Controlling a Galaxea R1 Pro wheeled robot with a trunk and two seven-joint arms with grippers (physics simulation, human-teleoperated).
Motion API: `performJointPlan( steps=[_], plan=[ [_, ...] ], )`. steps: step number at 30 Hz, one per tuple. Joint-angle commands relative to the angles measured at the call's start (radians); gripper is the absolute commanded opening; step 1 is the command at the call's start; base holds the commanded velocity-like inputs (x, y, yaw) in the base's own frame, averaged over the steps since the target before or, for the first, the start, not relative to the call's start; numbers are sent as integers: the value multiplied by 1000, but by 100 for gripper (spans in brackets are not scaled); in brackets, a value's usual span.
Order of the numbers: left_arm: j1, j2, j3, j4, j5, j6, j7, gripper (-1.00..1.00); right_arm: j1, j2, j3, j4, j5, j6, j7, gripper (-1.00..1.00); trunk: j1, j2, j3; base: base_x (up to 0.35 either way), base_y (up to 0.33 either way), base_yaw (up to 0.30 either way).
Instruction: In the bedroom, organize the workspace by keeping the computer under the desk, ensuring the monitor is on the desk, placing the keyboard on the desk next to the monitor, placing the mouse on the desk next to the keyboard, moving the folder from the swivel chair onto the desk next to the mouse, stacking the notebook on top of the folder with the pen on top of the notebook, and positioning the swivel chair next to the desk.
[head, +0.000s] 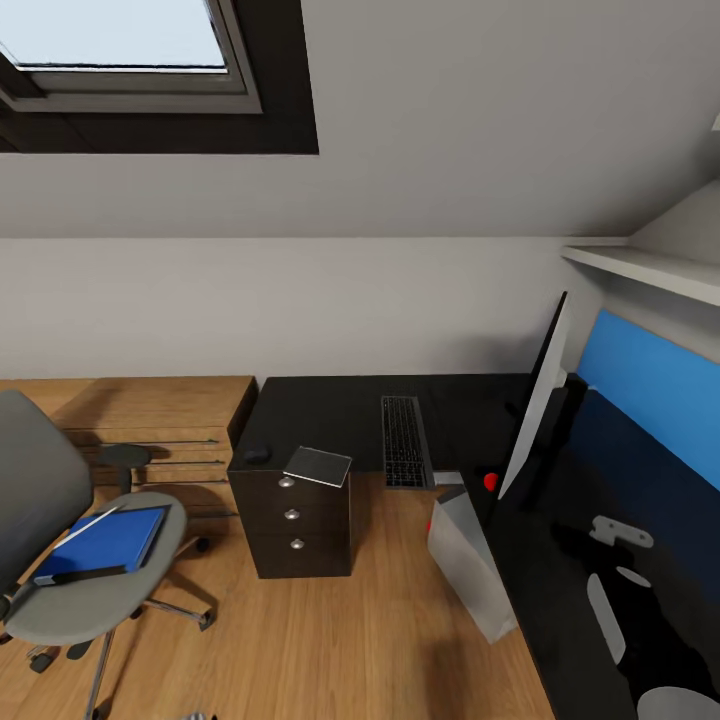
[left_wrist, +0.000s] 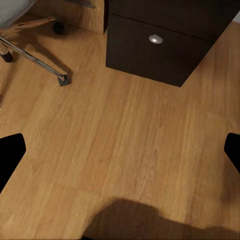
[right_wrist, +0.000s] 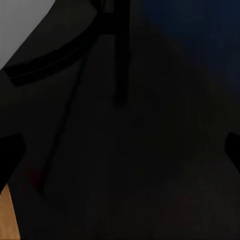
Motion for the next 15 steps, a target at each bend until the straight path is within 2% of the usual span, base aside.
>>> performJointPlan(
  steps=[1, 12, 15],
  plan=[
    [0, 2, -3, 1, 8, -3, 7, 100, 0, 0, 1, -6, -10, 5, -4, 100, 1, -2, -2, 0, 0, 0],
    [1, 1, 0, 45, 4, -15, 6, 100, 0, 4, -3, -57, -17, 6, -7, 100, 1, -2, -3, 1, 0, 0],
    [1, 1, 4, 52, 8, -14, 8, 100, 0, 5, -2, -57, -17, 5, -7, 100, 1, -2, -4, 244, 0, 0]
  ],
)
